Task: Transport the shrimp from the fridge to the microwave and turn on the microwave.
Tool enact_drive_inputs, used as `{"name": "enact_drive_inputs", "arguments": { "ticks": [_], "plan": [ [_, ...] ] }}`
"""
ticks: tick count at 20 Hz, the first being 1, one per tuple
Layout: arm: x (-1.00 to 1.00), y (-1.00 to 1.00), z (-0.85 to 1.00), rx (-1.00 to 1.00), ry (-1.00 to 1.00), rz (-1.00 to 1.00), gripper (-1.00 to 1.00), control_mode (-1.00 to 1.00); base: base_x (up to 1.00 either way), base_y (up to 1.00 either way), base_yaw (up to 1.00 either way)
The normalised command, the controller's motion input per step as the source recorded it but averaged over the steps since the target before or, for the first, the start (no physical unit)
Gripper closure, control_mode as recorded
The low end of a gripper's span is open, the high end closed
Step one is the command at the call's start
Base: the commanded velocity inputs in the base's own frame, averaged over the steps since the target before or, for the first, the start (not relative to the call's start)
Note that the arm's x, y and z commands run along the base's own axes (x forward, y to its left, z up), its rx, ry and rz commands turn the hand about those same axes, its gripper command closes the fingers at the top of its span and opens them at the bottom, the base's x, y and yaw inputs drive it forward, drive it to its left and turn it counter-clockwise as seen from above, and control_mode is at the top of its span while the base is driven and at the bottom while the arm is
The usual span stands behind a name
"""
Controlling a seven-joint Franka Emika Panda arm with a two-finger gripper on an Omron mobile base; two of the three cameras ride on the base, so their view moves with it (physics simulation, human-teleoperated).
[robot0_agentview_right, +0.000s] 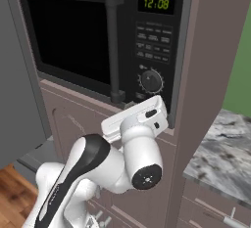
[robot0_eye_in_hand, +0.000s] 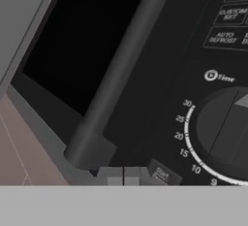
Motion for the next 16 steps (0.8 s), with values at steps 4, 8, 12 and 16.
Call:
{"name": "enact_drive_inputs", "arguments": {
  "ticks": [4, 8, 12, 16],
  "plan": [
    [0.31, -0.32, -0.04, 0.00, -0.07, 0.00, 1.00, -1.00, 0.00, 0.00, 0.00],
    [0.25, -0.13, -0.03, 0.00, -0.04, 0.00, 1.00, -1.00, 0.00, 0.00, 0.00],
    [0.22, -0.01, -0.07, -0.02, -0.02, 0.00, 1.00, -1.00, 0.00, 0.00, 0.00],
    [0.26, 0.00, -0.06, -0.02, -0.01, 0.00, 1.00, -1.00, 0.00, 0.00, 0.00]
  ]
}}
